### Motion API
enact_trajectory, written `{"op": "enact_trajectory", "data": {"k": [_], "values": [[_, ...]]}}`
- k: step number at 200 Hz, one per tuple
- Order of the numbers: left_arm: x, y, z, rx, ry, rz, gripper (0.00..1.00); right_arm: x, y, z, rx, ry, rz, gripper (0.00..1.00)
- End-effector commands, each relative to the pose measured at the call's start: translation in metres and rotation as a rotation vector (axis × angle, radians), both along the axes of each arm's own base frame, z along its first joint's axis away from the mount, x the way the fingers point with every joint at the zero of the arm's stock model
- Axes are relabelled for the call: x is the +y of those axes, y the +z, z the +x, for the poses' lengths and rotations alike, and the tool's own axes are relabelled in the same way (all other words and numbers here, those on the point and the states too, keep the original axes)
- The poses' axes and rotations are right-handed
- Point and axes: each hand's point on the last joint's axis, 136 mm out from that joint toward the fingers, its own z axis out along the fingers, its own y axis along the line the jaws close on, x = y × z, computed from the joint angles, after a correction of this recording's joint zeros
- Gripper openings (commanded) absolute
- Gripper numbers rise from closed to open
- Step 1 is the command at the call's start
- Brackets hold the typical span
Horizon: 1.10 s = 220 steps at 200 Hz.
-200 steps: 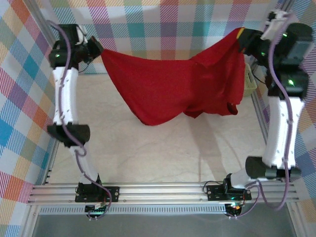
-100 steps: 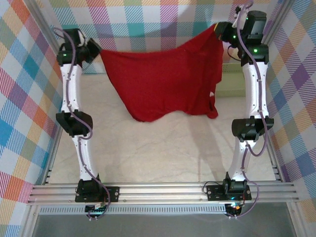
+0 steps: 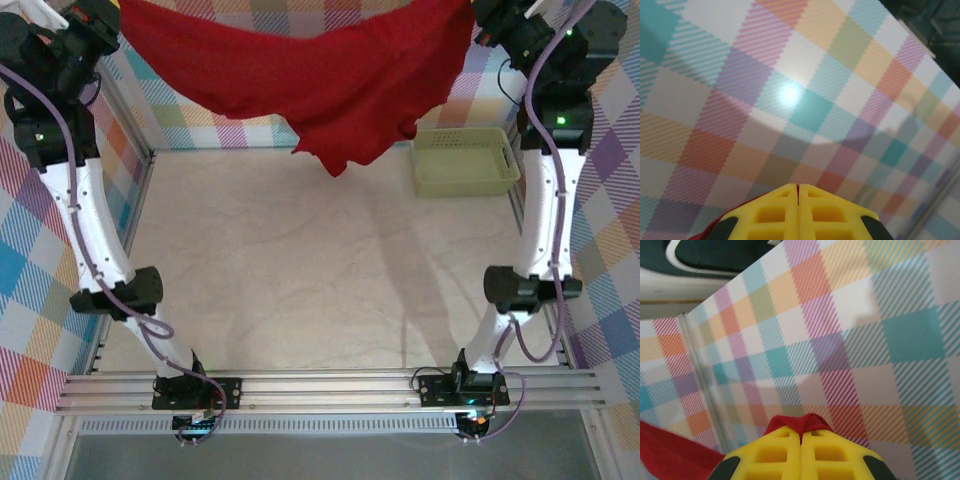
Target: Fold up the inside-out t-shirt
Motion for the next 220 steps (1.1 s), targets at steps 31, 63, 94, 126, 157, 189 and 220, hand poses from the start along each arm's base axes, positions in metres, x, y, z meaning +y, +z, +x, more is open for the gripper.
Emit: {"op": "enact_trajectory", "data": {"k": [31,63,94,126,157,189,220], "values": [[-0.037,-0.191,-0.017,0.374,-0.036,0.085,0.00,0.030,-0.173,-0.022,0.389,0.119,-0.065,0.00],[-0.034,-0.309,-0.067,0.624,0.052,-0.104,0.00,0.013,-0.276,-0.078,0.687,0.016,-0.027,0.00],[-0.046,-0.366,-0.132,0.723,0.055,-0.129,0.00,0.009,-0.287,-0.159,0.693,0.003,-0.085,0.00],[-0.036,-0.319,-0.193,0.566,0.139,-0.098,0.00,0.002,-0.225,-0.225,0.430,-0.038,-0.073,0.00],[-0.030,-0.278,-0.212,0.463,0.175,-0.115,0.00,-0.001,-0.174,-0.244,0.282,-0.058,-0.073,0.00],[-0.023,-0.247,-0.176,0.450,0.202,-0.118,0.00,-0.009,-0.148,-0.205,0.295,-0.113,-0.055,0.00],[-0.016,-0.241,-0.104,0.509,0.208,-0.138,0.00,-0.012,-0.148,-0.134,0.332,-0.152,-0.056,0.00]]}}
